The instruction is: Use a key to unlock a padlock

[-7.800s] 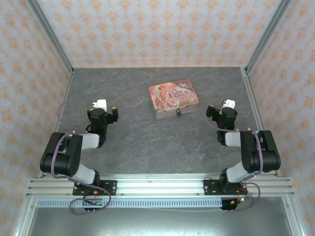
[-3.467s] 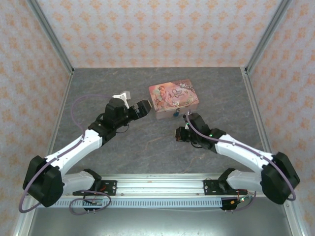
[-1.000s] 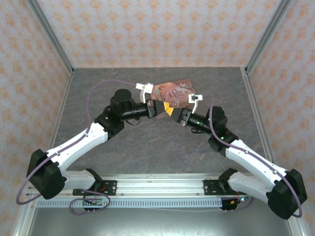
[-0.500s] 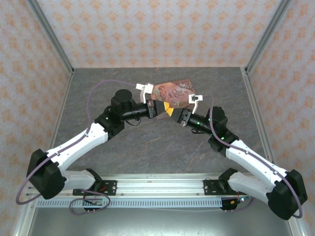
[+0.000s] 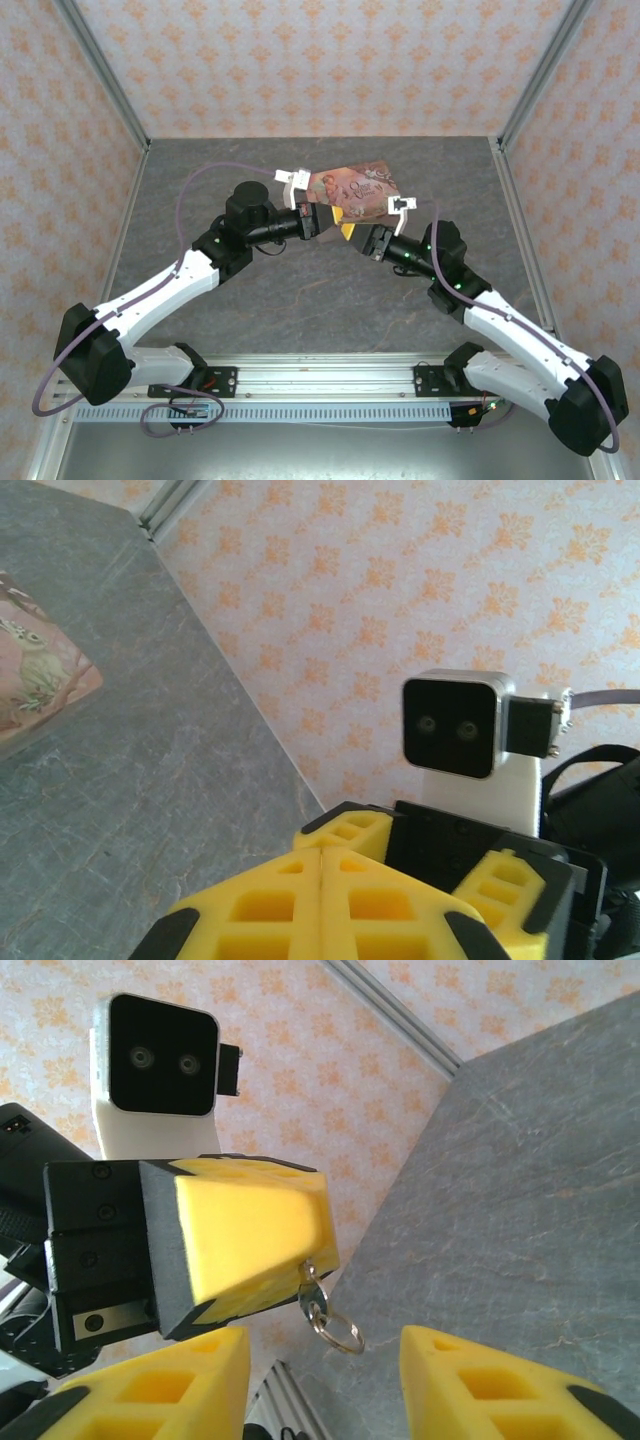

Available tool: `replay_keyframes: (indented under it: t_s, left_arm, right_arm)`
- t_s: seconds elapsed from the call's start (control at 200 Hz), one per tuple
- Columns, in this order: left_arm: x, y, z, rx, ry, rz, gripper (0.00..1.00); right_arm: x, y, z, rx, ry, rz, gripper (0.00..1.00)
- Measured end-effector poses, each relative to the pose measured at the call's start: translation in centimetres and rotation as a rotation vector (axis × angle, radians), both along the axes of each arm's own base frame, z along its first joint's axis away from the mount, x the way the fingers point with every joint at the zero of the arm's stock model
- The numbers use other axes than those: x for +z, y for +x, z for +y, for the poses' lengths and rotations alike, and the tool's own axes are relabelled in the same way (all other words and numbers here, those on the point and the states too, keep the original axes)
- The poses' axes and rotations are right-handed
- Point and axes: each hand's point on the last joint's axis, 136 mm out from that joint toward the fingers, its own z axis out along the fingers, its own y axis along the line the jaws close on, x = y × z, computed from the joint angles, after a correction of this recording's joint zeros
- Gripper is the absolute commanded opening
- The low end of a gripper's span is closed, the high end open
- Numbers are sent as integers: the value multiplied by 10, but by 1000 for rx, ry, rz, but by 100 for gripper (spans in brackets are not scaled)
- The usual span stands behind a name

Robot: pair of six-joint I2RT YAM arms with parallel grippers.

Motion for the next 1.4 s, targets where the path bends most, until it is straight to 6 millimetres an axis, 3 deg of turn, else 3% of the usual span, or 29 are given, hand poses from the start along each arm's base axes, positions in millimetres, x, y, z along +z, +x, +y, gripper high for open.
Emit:
replay_keyframes:
  t_s: [0.375,0.55,0.821,1.396]
  left_arm:
    - [-1,1,1,4,10,-10,0]
    - [-1,1,1,4,10,-10,0]
    - [-1,1,1,4,11,-12,0]
    - [-4,2,1,12,18,-4,2]
  right_arm:
    - [-12,4,4,8,-38,30,46]
    - [-7,7,9,21,-34,27,45]
    - [-8,9,15,43,-33,27,38]
    - [-6,7,16,44,-35,15,2]
